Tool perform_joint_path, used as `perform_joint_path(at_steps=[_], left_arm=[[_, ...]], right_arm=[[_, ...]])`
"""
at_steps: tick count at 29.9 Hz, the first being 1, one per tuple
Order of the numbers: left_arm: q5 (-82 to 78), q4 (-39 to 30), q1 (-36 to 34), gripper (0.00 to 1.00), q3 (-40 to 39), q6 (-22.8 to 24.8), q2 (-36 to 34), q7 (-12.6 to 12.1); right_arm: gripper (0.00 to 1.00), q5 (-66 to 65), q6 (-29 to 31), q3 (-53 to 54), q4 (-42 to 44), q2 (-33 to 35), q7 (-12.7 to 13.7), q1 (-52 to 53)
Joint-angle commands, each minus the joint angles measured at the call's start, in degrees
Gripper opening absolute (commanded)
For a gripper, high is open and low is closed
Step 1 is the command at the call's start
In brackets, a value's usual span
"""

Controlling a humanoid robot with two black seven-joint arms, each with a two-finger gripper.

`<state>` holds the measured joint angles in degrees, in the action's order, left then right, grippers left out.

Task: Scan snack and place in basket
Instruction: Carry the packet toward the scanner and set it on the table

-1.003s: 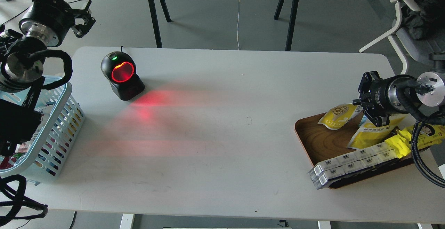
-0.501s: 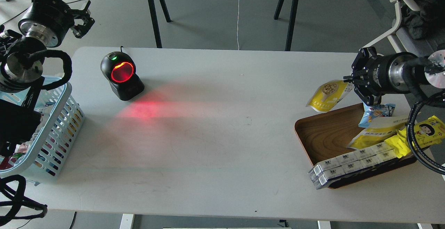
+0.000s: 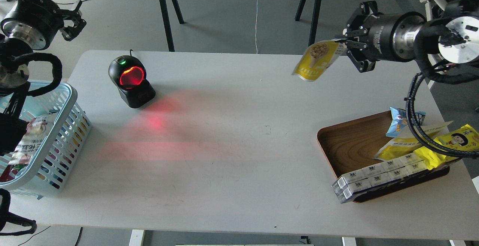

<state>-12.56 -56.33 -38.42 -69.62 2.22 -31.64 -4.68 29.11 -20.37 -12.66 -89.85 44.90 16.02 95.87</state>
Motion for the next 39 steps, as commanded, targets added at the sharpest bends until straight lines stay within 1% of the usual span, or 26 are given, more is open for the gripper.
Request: perform_joint_path(at_steps=[1, 9, 16, 19, 21, 29, 39], left_arm=[[0.0, 0.0, 0.0, 1.00, 0.1, -0.1, -1.7, -0.2], [0.0, -0.3, 0.2, 1.00, 0.2, -0.1, -3.3, -0.1], [0.0, -0.3, 0.2, 1.00, 0.2, -1.0, -3.5, 0.1], [0.0, -0.3, 0.2, 1.00, 0.2, -1.3, -3.3, 0.2], [0.0, -0.3, 0.2, 1.00, 0.2, -1.3, -3.0, 0.4], [0.0, -0.3, 0.3, 1.00, 0.3, -1.2, -2.7, 0.5], [0.0, -0.3, 0.3, 1.00, 0.3, -1.3, -2.6, 0.5]], right_arm=[[0.00, -0.2, 0.0, 5.6, 2.7, -4.5, 0.0, -4.5], [0.00, -3.4, -0.9, 12.6, 7.7, -16.1, 0.0, -12.5], [0.00, -3.5, -4.8, 16.2, 11.6, -23.8, -0.2, -17.7], [0.00, -5.4, -7.2, 16.5, 12.9, -27.7, -0.2, -18.6], [0.00, -5.7, -7.6, 16.6, 13.9, -29.7, -0.2, -18.9], [0.00, -5.8, -7.6, 15.6, 19.8, -36.9, 0.1, -19.8], [0.01, -5.9, -7.6, 15.1, 25.7, -41.6, 0.7, -20.5]])
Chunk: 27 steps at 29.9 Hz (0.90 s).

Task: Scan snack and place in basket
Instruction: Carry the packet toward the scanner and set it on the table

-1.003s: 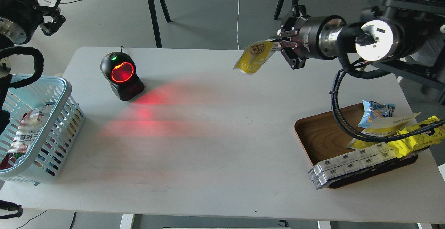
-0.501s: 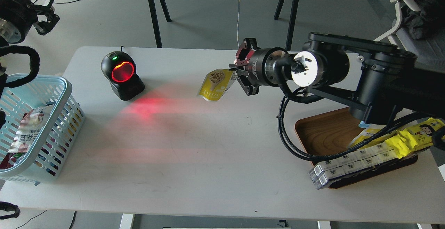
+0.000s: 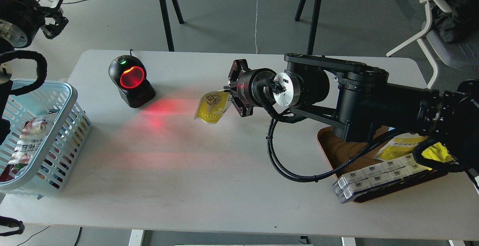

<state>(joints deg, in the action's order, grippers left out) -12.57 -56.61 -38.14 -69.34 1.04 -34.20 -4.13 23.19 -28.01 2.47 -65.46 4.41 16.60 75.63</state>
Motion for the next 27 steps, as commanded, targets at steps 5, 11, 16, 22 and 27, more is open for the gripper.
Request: perform_joint_path(at_steps=[5, 11, 16, 22, 27], left_arm=[[0.0, 0.0, 0.1, 1.00, 0.0, -0.1, 0.0, 0.1], [0.0, 0.0, 0.1, 1.00, 0.0, -0.1, 0.0, 0.1], [0.0, 0.0, 0.1, 1.00, 0.0, -0.2, -0.1, 0.1], [-0.1, 0.0, 0.6, 1.00, 0.0, -0.2, -0.3, 0.1], [-0.2, 0.1, 0.7, 1.00, 0.0, -0.2, -0.8, 0.1]], right_arm=[[0.13, 0.0, 0.0, 0.0, 1.9, -2.6, 0.1, -0.7], [0.32, -0.1, 0.0, 0.0, 3.0, -3.3, 0.2, -1.0], [0.60, -1.0, 0.0, 0.3, 3.0, -3.3, 0.1, -0.9], [0.84, -1.5, 0.0, 1.0, 3.1, -3.0, -0.1, -0.6], [0.91, -3.0, 0.0, 2.3, 2.8, -2.7, -0.1, -0.4]])
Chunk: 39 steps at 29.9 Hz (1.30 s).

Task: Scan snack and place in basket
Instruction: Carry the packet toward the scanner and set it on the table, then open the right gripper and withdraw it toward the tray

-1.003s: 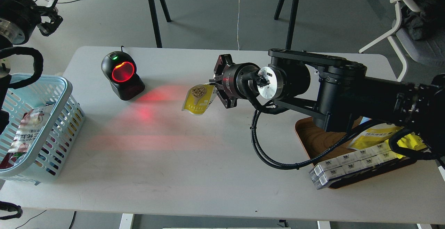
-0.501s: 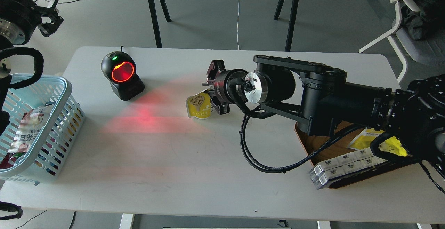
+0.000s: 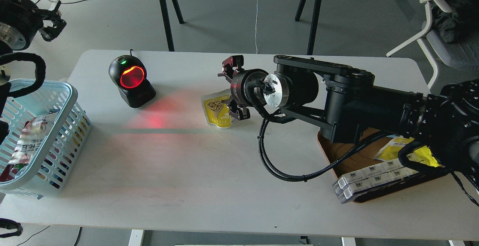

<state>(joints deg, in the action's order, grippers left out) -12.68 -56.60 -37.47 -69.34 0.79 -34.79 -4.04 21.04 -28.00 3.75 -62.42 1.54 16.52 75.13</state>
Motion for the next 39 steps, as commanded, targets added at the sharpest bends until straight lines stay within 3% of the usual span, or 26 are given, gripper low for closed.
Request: perform_joint_path(at_steps=[1, 8, 12, 17, 24, 32, 39], left_arm=[[-0.1, 0.1, 0.0, 1.00, 0.1, 0.0, -0.3, -0.1], [-2.0, 0.1, -0.3, 1.00, 2.0, 0.0, -0.8, -0.4], [-2.7, -0.7, -0.9, 1.00, 2.4, 0.2, -3.3, -0.9], [-2.7, -4.7, -1.5, 1.00, 2.6, 0.4, -7.6, -1.0], [-2.7, -14.0, -3.9, 1.00, 8.5, 0.5, -16.6, -1.0], [-2.7, -24.3, -3.3, 1.00, 11.1, 0.5, -25.1, -1.0], [-2.7, -30.7, -3.1, 1.00, 15.6, 3.3, -34.1, -0.8]], right_arm=[[0.92, -1.1, 0.0, 2.0, -0.3, 0.7, 0.0, 0.2], [0.93, -2.2, 0.0, 6.3, -1.4, 6.3, -0.2, 1.2], [0.93, -2.2, 1.1, 10.7, -3.3, 13.8, -0.6, 0.9], [0.93, -2.1, 8.5, 17.1, -3.8, 22.4, -1.6, -1.5], [0.94, -2.1, 22.2, 32.2, -2.9, 29.7, -6.2, -12.9], [0.94, -2.0, 39.3, 50.8, 3.4, 29.0, -9.7, -31.2], [0.97, -2.0, 42.7, 55.0, 3.5, 28.1, -10.1, -37.9]])
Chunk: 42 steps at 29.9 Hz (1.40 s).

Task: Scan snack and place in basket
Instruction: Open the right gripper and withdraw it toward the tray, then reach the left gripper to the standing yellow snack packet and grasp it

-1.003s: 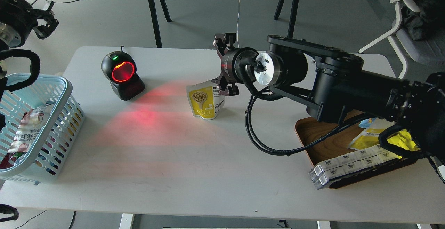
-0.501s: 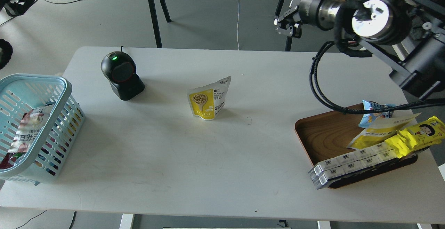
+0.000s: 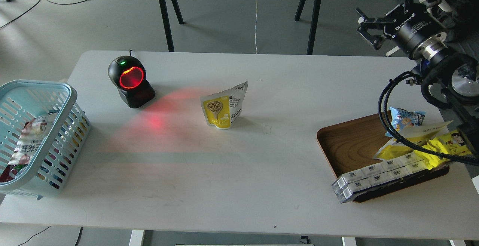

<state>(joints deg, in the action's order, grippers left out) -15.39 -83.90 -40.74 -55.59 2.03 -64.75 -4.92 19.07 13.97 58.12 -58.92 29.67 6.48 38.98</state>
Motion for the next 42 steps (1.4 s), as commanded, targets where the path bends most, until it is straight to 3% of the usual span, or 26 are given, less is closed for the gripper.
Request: perform_joint_path(at_steps=[1, 6, 12, 15, 18, 25, 33, 42], left_arm=[[0.0, -4.7, 0.2, 1.00, 2.8, 3.1, -6.1, 0.1], [-2.5, -11.5, 0.0, 1.00, 8.3, 8.3, -17.5, 0.4], [-28.4, -12.9, -0.4, 1.00, 8.2, 14.0, -17.9, 2.2], [-40.8, -13.9, -0.4, 1.00, 8.5, 14.2, -13.8, 4.1], [-53.0, -17.0, -0.3, 1.00, 8.6, 14.2, -9.3, 4.4], [-78.4, -17.2, 0.4, 1.00, 9.8, 14.2, 7.0, 4.5], [-107.9, -16.7, 0.3, 0.99, 21.2, 14.4, 19.8, 3.3], [-109.6, -9.6, 0.5, 0.98, 26.0, 14.6, 30.5, 2.0]], right_arm=[[0.97, -0.1, 0.7, 0.5, 0.0, -0.1, -0.1, -2.1], [0.97, -0.2, 0.4, 0.4, 1.2, 0.0, 0.0, -2.9], [0.97, -0.2, 1.1, -0.2, 4.2, 0.0, 0.2, -3.3], [0.97, -0.2, 1.1, -0.3, 4.3, 0.0, 0.2, -3.3], [0.97, -0.3, 1.1, -0.3, 4.8, 0.0, 0.2, -3.4], [0.97, -0.5, 1.1, -0.6, 5.5, -0.1, 0.2, -3.3], [0.97, -0.7, 0.6, -0.8, 5.6, -0.1, 0.1, -3.2], [0.97, -1.0, 0.2, -2.2, 5.4, -0.8, -0.1, -2.9]])
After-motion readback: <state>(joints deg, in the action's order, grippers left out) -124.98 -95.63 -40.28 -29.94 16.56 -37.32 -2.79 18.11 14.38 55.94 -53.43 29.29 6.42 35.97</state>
